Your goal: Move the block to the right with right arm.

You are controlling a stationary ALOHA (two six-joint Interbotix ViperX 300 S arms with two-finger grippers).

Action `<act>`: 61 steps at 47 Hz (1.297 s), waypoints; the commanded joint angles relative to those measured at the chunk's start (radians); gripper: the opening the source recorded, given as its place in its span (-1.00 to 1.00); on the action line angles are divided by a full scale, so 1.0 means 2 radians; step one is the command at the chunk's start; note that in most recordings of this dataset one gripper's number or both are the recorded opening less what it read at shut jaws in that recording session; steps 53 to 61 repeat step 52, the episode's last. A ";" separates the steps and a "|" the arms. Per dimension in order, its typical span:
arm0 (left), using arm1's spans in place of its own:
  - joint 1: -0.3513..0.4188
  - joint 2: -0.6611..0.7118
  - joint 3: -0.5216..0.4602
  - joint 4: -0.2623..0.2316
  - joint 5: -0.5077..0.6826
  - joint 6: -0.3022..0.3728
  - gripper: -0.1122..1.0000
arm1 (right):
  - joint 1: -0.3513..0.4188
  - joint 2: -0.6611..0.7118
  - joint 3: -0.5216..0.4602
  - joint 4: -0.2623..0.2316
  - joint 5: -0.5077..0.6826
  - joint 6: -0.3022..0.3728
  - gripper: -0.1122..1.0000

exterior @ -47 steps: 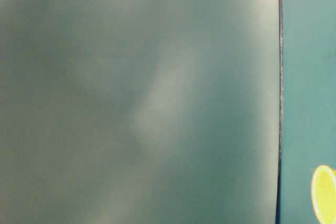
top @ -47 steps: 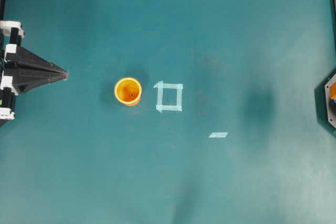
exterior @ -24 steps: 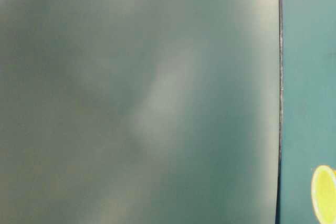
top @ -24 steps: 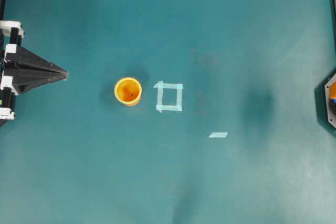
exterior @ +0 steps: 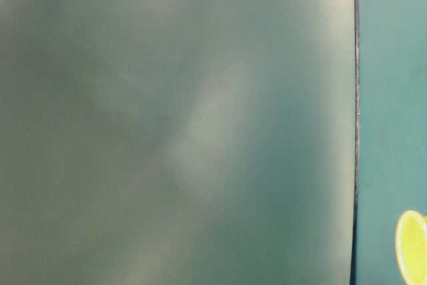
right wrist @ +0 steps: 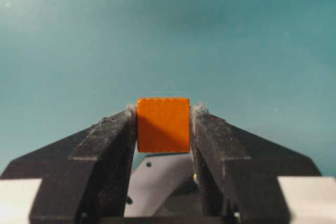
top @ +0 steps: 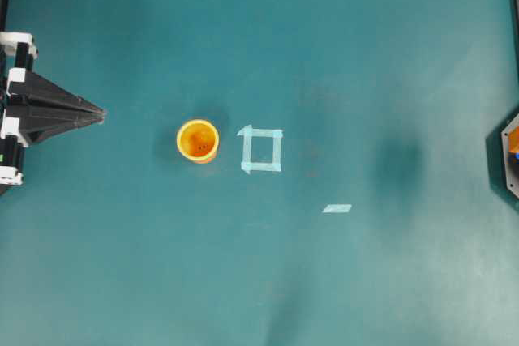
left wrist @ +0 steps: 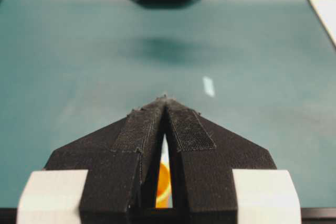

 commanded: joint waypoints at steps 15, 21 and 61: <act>0.000 0.003 -0.015 0.001 -0.002 0.000 -0.80 | 0.000 0.005 -0.003 0.000 -0.014 0.000 -0.07; -0.001 0.003 -0.015 0.001 -0.003 0.000 -0.80 | 0.000 0.006 -0.003 0.000 -0.014 0.000 -0.07; -0.001 0.003 -0.015 0.001 -0.003 0.000 -0.80 | 0.000 0.005 -0.003 0.000 -0.014 0.000 -0.07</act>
